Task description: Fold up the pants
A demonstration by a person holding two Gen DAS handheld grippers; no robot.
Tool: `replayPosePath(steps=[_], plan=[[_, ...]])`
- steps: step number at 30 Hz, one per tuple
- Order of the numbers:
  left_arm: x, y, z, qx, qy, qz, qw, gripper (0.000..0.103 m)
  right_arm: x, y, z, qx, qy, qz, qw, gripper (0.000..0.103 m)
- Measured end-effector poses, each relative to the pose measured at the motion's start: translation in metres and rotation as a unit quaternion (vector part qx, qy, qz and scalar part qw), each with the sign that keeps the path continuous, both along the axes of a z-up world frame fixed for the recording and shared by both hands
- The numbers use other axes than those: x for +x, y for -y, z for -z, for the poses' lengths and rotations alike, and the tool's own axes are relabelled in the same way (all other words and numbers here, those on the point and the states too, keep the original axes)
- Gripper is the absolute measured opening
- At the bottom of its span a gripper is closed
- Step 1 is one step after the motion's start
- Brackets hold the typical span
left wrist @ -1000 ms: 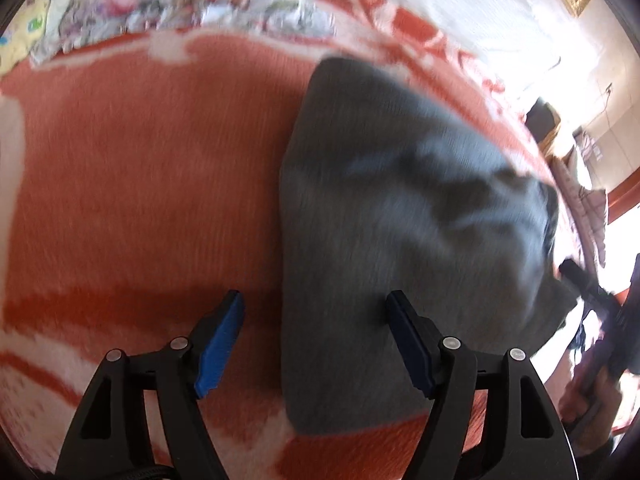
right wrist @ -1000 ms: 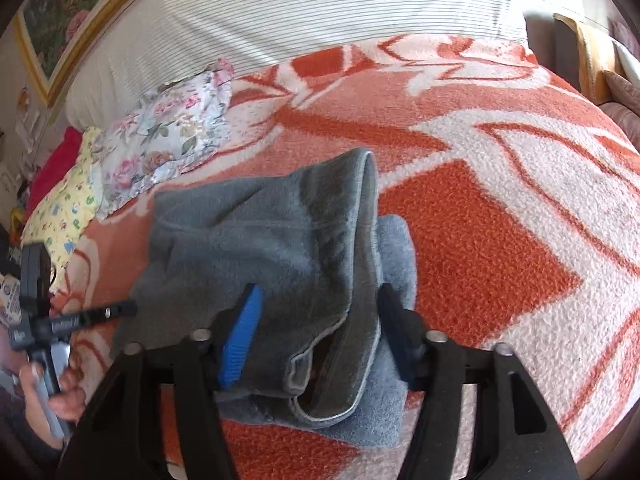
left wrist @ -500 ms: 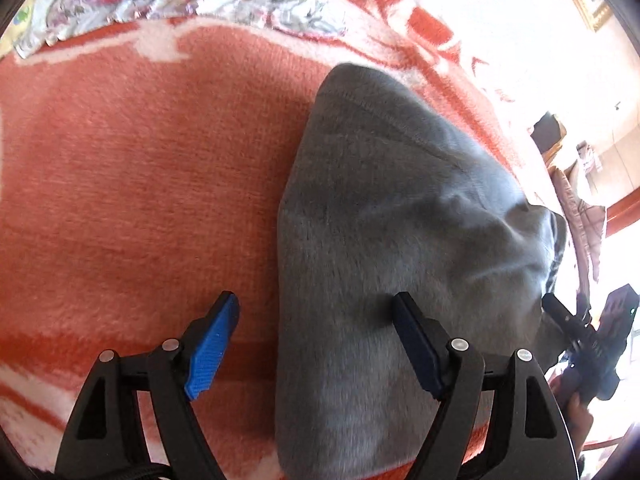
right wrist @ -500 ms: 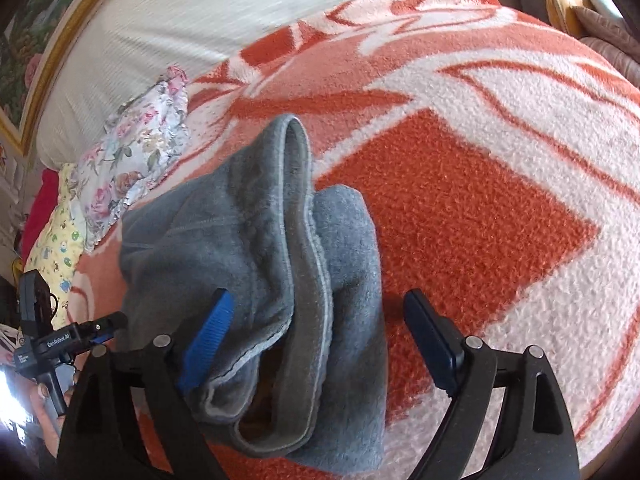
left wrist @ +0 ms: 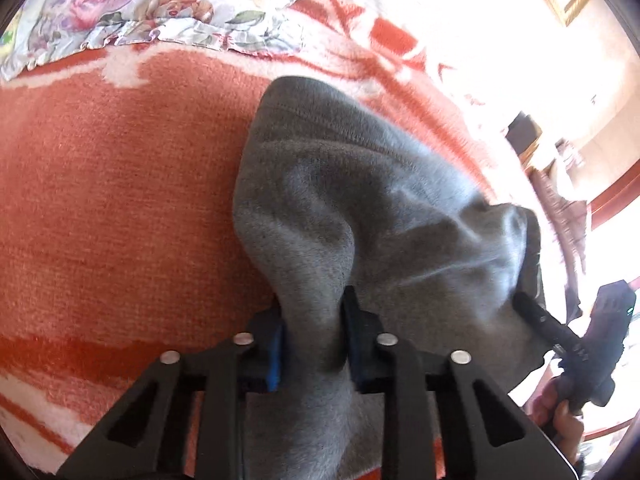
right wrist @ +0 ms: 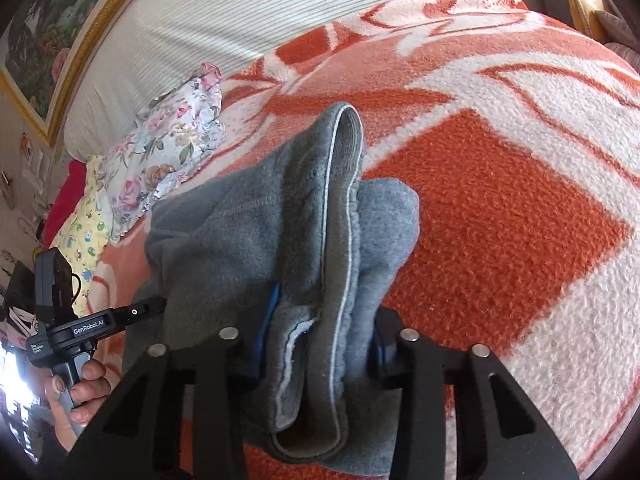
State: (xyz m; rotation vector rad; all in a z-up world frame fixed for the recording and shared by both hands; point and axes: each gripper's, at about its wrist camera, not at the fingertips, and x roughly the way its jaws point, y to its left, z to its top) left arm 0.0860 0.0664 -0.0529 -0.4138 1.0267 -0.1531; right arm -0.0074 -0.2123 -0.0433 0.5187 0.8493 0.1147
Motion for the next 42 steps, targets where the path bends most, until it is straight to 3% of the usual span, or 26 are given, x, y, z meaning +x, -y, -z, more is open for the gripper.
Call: replayPosePath(steps=[8,18,27,34,38,42], plan=[[-0.02,-0.018,-0.035,-0.026,0.04,-0.018,0.9987,0.015,-0.001,-0.02,-0.042,-0.004,0.051,-0.023,0.998,0.025],[-0.035,-0.069,-0.075,0.004,0.09,-0.07,0.9935,0.015,0.042,-0.072,-0.06,0.003,0.082,-0.077,0.994,0.024],[-0.005,-0.13,-0.08,0.037,0.092,-0.119,0.9879,0.015,0.115,-0.126,-0.063,0.005,0.098,-0.119,0.988,0.024],[0.016,-0.161,-0.057,0.054,0.067,-0.135,0.9871,0.016,0.158,-0.153,-0.041,-0.018,0.068,-0.146,0.987,0.025],[0.008,-0.162,-0.037,0.063,0.05,-0.129,0.9884,0.032,0.168,-0.146,-0.015,-0.047,0.013,-0.137,0.989,0.044],[0.002,-0.162,-0.014,0.069,0.034,-0.13,0.9886,0.039,0.165,-0.132,0.008,-0.072,-0.011,-0.128,0.989,0.056]])
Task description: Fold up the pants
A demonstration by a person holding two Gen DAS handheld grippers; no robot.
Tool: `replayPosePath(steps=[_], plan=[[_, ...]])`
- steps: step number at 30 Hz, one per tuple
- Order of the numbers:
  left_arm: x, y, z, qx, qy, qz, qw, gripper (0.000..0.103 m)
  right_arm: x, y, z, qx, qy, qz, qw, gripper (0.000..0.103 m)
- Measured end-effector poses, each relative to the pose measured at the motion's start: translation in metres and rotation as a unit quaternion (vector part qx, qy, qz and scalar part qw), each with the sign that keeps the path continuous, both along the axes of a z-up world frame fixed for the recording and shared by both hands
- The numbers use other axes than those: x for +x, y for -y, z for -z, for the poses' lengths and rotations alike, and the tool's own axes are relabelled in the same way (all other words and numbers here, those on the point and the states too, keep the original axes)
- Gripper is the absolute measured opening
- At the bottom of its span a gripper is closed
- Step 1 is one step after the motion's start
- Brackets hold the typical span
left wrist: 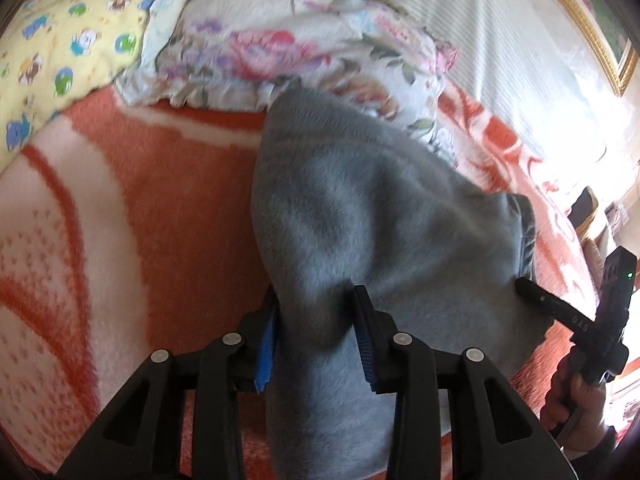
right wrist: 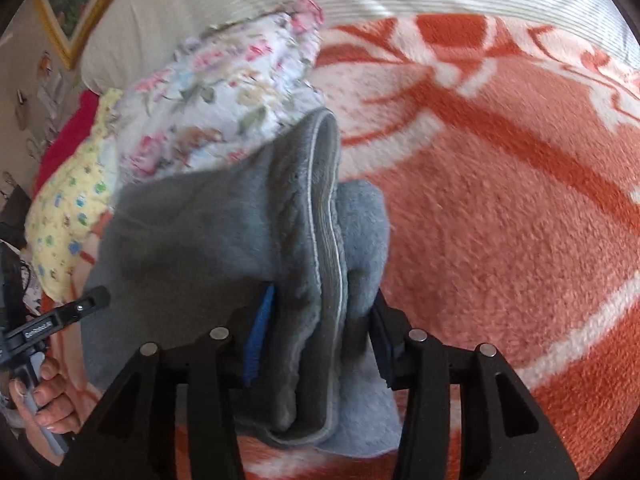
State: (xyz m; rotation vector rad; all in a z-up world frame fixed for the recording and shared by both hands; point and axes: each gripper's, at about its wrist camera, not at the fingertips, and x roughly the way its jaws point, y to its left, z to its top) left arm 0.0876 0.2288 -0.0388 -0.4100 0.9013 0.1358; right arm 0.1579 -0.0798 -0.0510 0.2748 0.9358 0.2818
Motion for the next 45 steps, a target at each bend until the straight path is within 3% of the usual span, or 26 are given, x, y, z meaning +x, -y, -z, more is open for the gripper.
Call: replayPosePath(steps=[3,7,13,18,20,27,33,45], plan=[[-0.004,-0.002,0.006,0.007,-0.003,-0.009,0.9999,0.05,-0.002,0.009,0.005,-0.002,-0.001,0.008,1.0,0.066],[-0.015,-0.001,-0.003,0.023,-0.004,-0.02,0.9995,0.05,-0.008,0.01,-0.006,-0.007,0.008,0.013,1.0,0.066],[-0.041,0.011,-0.021,0.061,-0.003,-0.034,0.9976,0.049,-0.037,-0.002,-0.046,-0.011,0.054,-0.008,0.998,0.069],[-0.06,0.024,-0.027,0.069,-0.003,-0.032,0.9971,0.052,-0.065,-0.024,-0.07,-0.034,0.09,-0.058,0.994,0.085],[-0.065,0.03,-0.028,0.071,-0.002,-0.028,0.9971,0.063,-0.074,-0.031,-0.074,-0.042,0.099,-0.071,0.992,0.085],[-0.083,0.047,-0.035,0.104,0.002,-0.021,0.9943,0.066,-0.09,-0.04,-0.071,-0.045,0.092,-0.087,0.991,0.088],[-0.093,0.051,-0.038,0.102,0.007,-0.02,0.9946,0.072,-0.099,-0.044,-0.067,-0.037,0.084,-0.101,0.991,0.089],[-0.105,0.061,-0.038,0.134,0.011,-0.01,0.9909,0.078,-0.117,-0.068,-0.067,-0.058,0.107,-0.168,0.978,0.099]])
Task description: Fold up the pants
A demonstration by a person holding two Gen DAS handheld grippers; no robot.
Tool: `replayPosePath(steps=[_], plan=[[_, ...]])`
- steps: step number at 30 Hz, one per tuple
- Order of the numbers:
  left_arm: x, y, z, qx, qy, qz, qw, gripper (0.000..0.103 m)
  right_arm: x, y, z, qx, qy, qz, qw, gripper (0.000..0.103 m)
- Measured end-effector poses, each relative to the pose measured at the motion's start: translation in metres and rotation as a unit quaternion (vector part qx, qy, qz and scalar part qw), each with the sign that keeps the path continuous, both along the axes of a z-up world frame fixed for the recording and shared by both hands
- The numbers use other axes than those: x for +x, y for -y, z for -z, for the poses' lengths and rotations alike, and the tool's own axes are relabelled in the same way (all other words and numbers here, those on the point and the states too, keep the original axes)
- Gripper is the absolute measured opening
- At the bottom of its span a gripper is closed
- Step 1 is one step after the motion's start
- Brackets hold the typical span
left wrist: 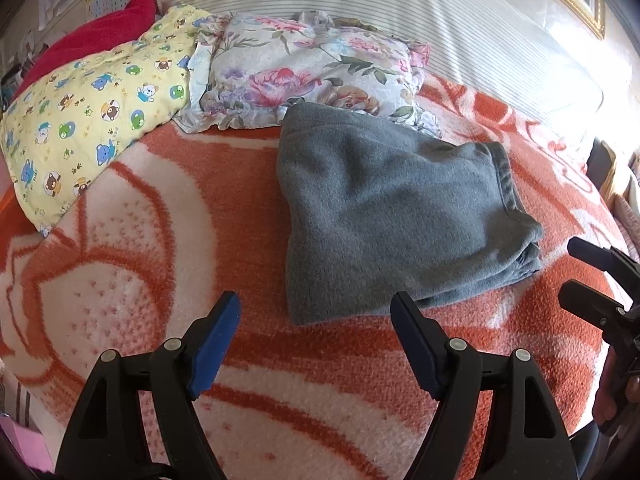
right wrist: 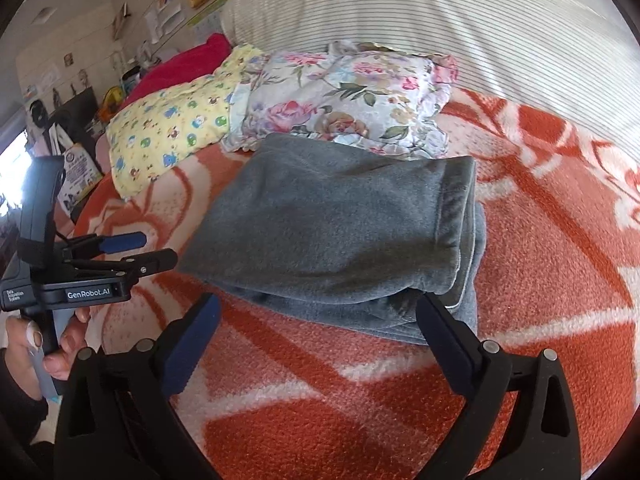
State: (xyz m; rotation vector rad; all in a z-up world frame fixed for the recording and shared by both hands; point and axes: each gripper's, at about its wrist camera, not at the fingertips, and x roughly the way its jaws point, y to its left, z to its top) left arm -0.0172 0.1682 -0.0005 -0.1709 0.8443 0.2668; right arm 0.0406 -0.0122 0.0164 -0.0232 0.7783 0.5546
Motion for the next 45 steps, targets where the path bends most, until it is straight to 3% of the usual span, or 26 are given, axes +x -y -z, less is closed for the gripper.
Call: replayPosePath(steps=[8,22,45], plan=[[-0.003,0.002,0.0,0.011,0.002,0.0,0.9999,0.08,0.004,0.003,0.008,-0.003,-0.014,0.007,1.0,0.099],[-0.008,0.015,-0.012,0.068,0.016,0.002,0.9976,0.082,0.008,-0.001,0.007,-0.016,-0.009,0.0,1.0,0.1],[0.001,0.002,-0.006,0.066,0.009,-0.008,0.9977,0.085,0.035,-0.02,0.015,-0.038,-0.022,-0.036,0.998,0.1]])
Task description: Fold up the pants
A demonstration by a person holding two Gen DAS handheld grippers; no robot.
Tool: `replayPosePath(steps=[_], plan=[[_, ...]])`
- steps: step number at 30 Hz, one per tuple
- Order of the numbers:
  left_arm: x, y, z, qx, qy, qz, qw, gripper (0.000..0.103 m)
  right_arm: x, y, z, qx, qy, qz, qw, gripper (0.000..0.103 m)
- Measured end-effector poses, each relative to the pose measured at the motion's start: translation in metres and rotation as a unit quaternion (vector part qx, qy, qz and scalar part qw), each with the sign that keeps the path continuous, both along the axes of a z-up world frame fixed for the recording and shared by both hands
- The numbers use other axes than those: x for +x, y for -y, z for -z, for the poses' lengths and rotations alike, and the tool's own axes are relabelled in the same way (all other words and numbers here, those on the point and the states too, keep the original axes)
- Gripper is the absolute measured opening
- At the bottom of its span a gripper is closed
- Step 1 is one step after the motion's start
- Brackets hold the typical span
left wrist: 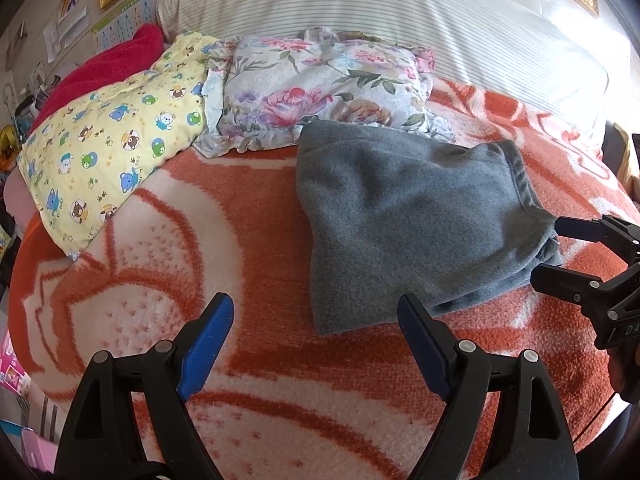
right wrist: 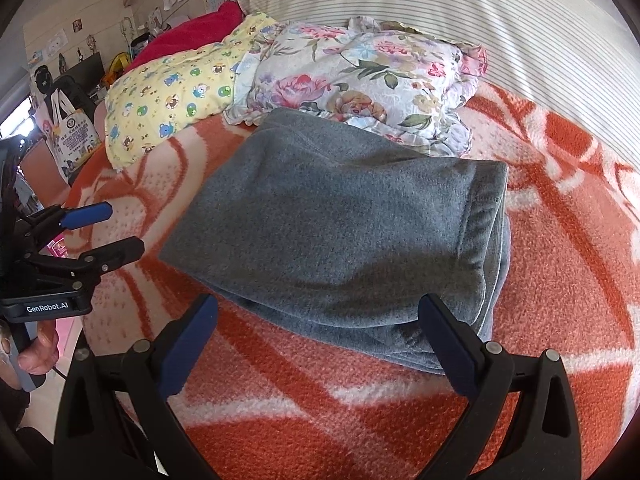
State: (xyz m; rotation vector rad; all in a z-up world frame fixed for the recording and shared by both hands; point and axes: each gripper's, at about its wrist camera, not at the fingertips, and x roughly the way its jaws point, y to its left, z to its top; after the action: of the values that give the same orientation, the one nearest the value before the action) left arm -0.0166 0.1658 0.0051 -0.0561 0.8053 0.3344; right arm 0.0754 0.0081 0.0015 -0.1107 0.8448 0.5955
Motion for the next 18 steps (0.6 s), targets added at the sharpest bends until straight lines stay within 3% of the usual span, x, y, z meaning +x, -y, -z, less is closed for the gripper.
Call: replayPosePath(steps=[18], plan=[[0.027,0.0,0.002,0.001,0.004,0.011,0.9999,0.085,0.017,0.003,0.003,0.0,-0.006,-0.001,1.0,0.1]])
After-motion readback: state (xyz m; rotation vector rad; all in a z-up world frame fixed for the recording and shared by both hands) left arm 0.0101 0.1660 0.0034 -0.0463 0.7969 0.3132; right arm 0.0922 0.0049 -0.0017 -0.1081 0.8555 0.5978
